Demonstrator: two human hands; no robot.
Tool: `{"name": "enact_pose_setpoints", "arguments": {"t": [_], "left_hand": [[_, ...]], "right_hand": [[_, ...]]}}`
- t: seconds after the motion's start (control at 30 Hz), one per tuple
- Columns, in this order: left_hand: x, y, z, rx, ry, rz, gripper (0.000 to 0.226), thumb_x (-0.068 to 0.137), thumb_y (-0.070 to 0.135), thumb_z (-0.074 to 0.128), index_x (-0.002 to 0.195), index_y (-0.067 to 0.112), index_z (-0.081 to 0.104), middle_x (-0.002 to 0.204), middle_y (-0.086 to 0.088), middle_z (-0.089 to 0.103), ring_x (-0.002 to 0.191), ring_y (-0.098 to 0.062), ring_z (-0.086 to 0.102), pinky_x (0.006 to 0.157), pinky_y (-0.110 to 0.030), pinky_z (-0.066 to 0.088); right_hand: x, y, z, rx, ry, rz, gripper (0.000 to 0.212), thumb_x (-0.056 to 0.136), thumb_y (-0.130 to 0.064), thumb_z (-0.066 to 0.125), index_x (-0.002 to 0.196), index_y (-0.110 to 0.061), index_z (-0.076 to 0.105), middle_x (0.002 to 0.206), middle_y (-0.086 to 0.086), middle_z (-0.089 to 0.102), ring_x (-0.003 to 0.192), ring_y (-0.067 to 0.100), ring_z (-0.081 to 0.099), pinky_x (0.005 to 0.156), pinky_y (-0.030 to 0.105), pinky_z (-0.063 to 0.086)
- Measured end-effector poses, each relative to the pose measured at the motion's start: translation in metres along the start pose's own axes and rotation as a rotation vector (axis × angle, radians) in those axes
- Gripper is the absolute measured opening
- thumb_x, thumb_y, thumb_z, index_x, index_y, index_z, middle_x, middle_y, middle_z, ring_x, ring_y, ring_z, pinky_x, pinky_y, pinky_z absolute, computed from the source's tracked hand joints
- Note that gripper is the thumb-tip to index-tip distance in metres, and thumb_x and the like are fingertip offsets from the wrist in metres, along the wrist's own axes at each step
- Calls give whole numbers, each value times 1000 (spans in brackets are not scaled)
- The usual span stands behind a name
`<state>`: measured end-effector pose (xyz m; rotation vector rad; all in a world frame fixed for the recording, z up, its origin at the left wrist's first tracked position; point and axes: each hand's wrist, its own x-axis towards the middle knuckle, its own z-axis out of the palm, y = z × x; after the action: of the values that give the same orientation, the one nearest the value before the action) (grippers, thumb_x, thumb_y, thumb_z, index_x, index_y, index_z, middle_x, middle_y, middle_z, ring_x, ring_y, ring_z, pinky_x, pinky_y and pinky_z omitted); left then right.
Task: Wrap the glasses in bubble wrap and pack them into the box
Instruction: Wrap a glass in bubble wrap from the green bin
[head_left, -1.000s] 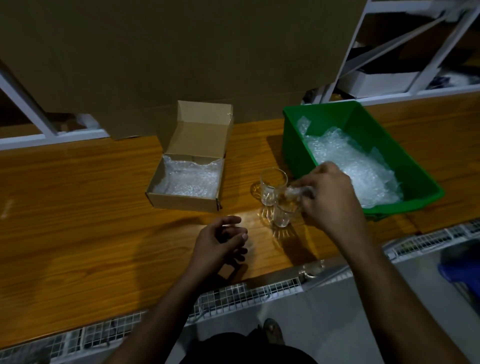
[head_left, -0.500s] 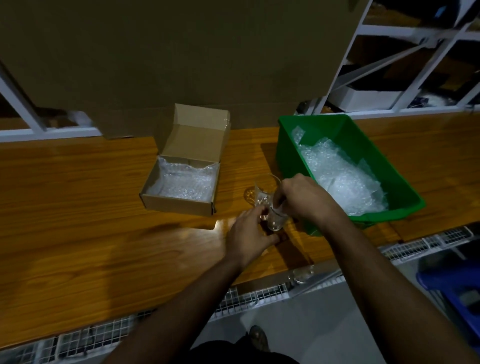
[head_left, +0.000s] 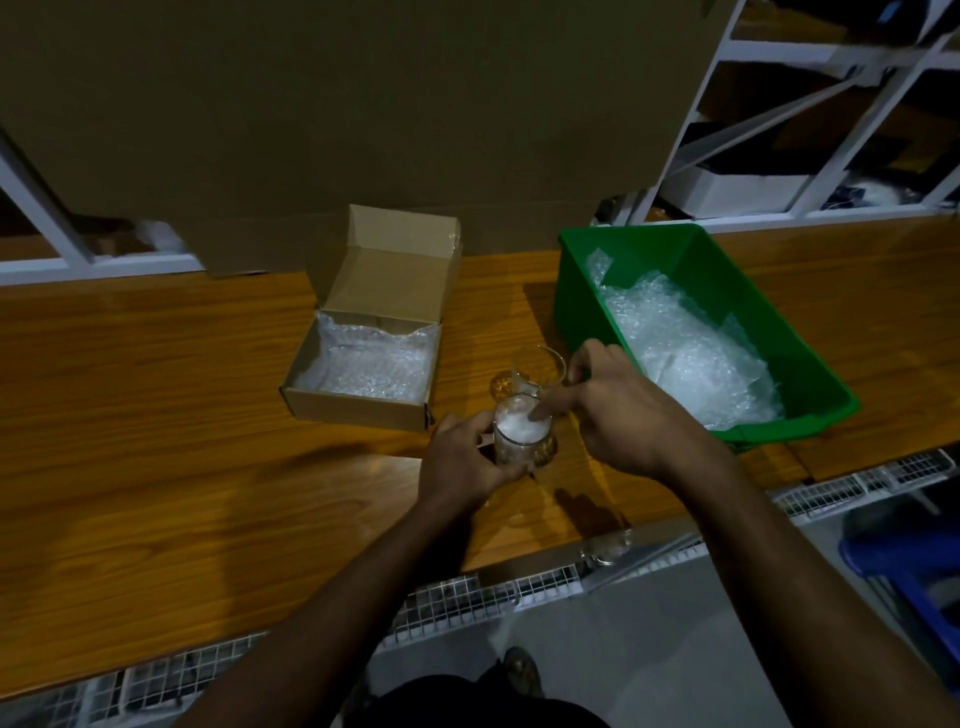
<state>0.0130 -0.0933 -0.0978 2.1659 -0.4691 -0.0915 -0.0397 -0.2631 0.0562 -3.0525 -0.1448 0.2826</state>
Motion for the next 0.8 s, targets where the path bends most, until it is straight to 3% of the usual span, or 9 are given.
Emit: {"name": "enact_pose_setpoints", "arguments": {"t": [0.1,0.2,0.37,0.47,0.6,0.8], "left_hand": [[-1,-13,-9,-1,-51,30,65,60,48,89,119,33,68,95,3,58,92,-15,54,68,-18,40],[-3,-20,-13,-42,-80,37,65,55,63,78,114,39,69,95,2,60,92,-13,53,71,-24,45],[-6,-23,-14,-130,-82,35,61,53,64,77,111,49,67,100,1,66,93,-11,56,72,-20,42],[-8,-22,-14,-124,-78,44,59,56,62,72,113,49,65,102,-2,65,93,-10,51,68,-13,33],[-8,-27,-12,-85,-76,69,62,60,61,70,119,40,67,103,-3,65,93,-11,49,67,-11,29],[-11,-29,-12,-53,-64,58,59,65,43,86,121,38,68,98,-3,58,90,-11,49,65,-10,29]], "right_hand": [[-1,-15,3,-1,-186,45,66,89,-4,60,138,-47,52,120,0,30,107,17,33,93,35,44],[7,-26,7,26,-293,77,62,92,-13,64,141,-48,49,137,6,30,122,27,40,102,42,43],[20,-39,12,-73,-398,121,64,92,-10,63,143,-45,48,149,12,20,133,37,37,107,46,44],[27,-49,15,-131,-485,166,67,92,-11,63,148,-42,42,158,17,14,133,39,45,103,45,49],[30,-55,21,-180,-483,151,66,91,-23,66,150,-36,40,151,16,33,127,34,51,99,45,51],[6,-50,2,-125,-465,92,73,93,-27,64,150,-54,28,151,10,38,132,33,47,99,40,48]]}}
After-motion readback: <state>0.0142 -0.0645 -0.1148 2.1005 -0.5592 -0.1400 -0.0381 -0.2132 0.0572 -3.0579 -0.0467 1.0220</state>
